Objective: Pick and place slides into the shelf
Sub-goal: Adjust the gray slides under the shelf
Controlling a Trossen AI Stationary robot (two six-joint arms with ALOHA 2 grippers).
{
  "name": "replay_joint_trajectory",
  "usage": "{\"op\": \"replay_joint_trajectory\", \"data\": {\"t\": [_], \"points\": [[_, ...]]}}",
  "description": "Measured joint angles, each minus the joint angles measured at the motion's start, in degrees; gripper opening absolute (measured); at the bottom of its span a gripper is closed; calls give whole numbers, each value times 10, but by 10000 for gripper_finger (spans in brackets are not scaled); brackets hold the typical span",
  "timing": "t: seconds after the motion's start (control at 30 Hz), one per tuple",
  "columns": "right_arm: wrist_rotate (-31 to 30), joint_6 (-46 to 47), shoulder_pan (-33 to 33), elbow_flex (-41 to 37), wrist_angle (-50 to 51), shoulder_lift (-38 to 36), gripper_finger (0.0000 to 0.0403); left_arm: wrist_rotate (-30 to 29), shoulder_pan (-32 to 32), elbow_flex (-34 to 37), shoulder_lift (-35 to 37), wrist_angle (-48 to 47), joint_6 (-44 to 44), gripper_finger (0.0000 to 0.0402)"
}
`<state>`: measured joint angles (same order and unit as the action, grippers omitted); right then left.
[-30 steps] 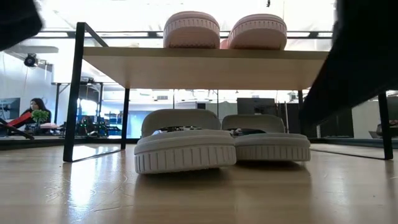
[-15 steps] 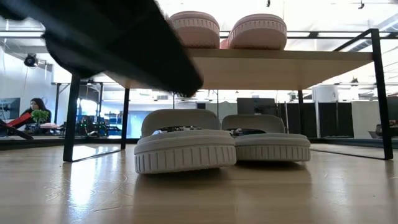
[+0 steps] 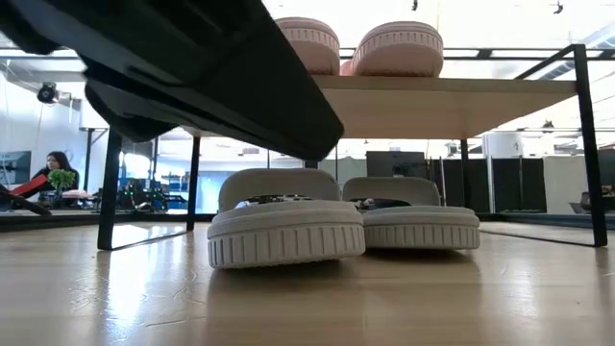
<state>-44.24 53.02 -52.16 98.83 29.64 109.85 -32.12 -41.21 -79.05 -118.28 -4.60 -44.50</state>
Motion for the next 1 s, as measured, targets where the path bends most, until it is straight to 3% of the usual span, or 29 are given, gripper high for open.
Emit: {"op": "replay_joint_trajectory", "data": {"t": [0.27,0.5,0.77,0.9,1.0], "points": [[-56,-46,-33,39,6,-42,11,0,16,20,-6,-5,5,1],[-134,-38,-60,65,79,-64,11,-1,27,46,-6,-11,19,1],[-150,25,-63,64,137,-66,11,-101,57,42,-6,-56,59,1],[-145,58,-63,51,139,-66,11,-72,63,39,-6,-55,59,1],[-134,96,-63,47,159,-66,11,0,53,20,-4,-50,58,1]]}}
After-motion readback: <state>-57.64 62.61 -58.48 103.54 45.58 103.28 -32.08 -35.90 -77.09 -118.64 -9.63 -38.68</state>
